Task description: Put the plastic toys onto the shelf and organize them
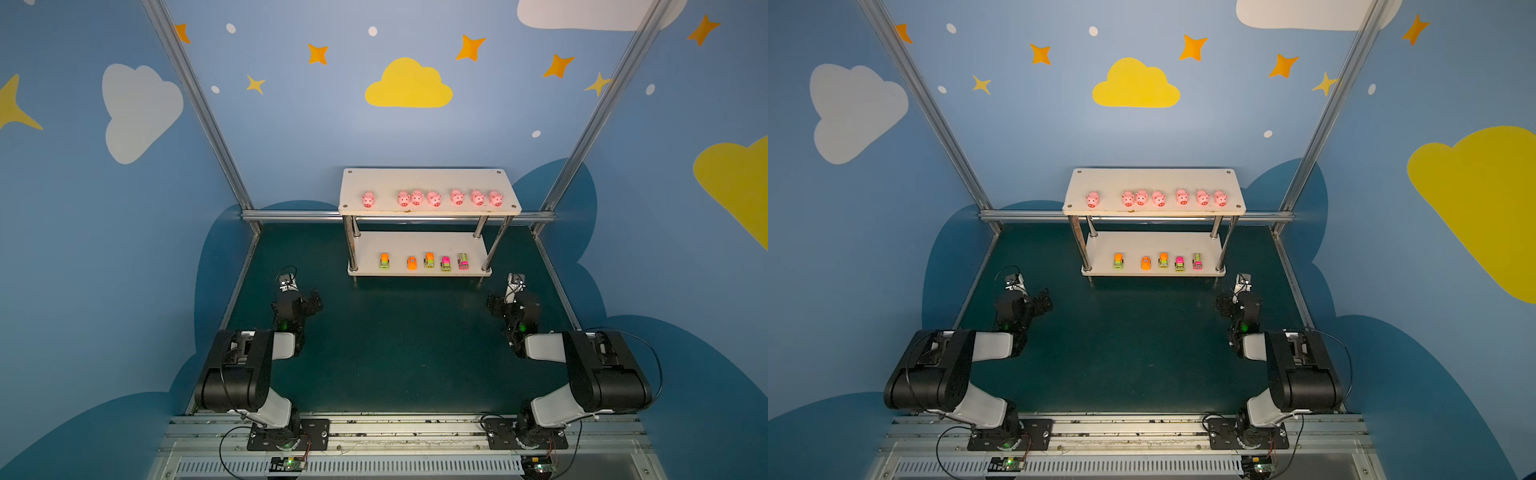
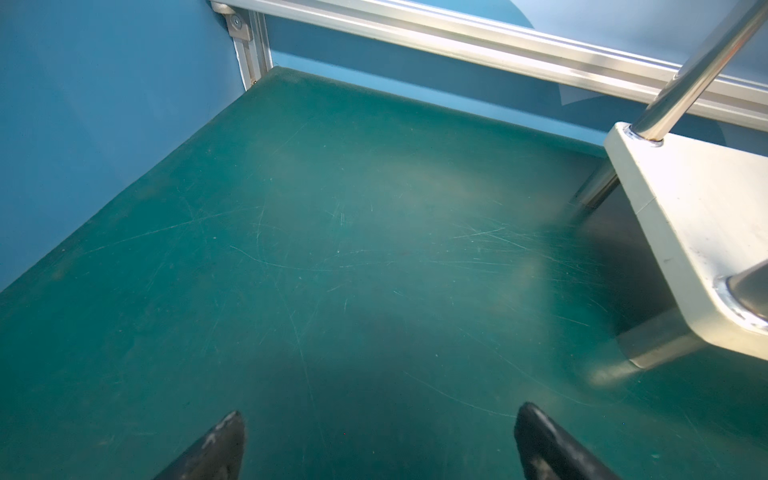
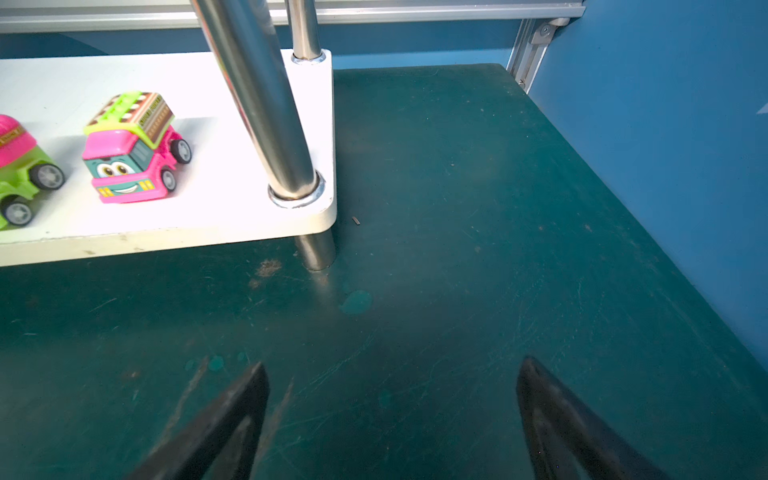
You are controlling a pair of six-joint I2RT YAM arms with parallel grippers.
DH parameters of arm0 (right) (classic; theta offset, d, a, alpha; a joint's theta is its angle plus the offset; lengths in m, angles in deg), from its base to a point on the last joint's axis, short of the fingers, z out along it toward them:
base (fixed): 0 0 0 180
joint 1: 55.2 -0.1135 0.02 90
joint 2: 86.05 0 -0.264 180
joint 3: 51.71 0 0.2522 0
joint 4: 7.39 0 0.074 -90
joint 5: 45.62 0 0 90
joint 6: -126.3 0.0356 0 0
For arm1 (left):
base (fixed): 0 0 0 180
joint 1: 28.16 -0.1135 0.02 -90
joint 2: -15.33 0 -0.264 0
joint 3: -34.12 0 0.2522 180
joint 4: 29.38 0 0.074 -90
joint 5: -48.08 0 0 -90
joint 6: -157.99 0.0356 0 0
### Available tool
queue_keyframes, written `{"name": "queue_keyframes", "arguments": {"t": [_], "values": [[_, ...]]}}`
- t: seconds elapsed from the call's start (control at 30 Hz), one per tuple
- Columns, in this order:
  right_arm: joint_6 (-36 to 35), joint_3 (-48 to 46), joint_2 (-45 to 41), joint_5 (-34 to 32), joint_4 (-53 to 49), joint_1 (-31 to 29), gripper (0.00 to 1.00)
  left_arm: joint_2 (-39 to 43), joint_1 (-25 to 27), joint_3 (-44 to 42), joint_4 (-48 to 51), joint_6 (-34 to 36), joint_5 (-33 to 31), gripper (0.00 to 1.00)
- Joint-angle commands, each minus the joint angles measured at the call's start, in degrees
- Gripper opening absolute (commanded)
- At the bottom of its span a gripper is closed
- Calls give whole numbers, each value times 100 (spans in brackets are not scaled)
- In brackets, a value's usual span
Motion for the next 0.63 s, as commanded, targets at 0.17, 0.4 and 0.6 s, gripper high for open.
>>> {"name": "queue_keyframes", "arguments": {"t": [0.17,0.4,0.6], "values": [[44,36,-50,-11,148,-25,92,89,10,90,27,75,2,100],[37,39,-51,-13,151,-26,92,22,24,146,77,207,274,100],[42,32,-51,-9,149,-23,92,62,-12,136,89,187,362,100]]}}
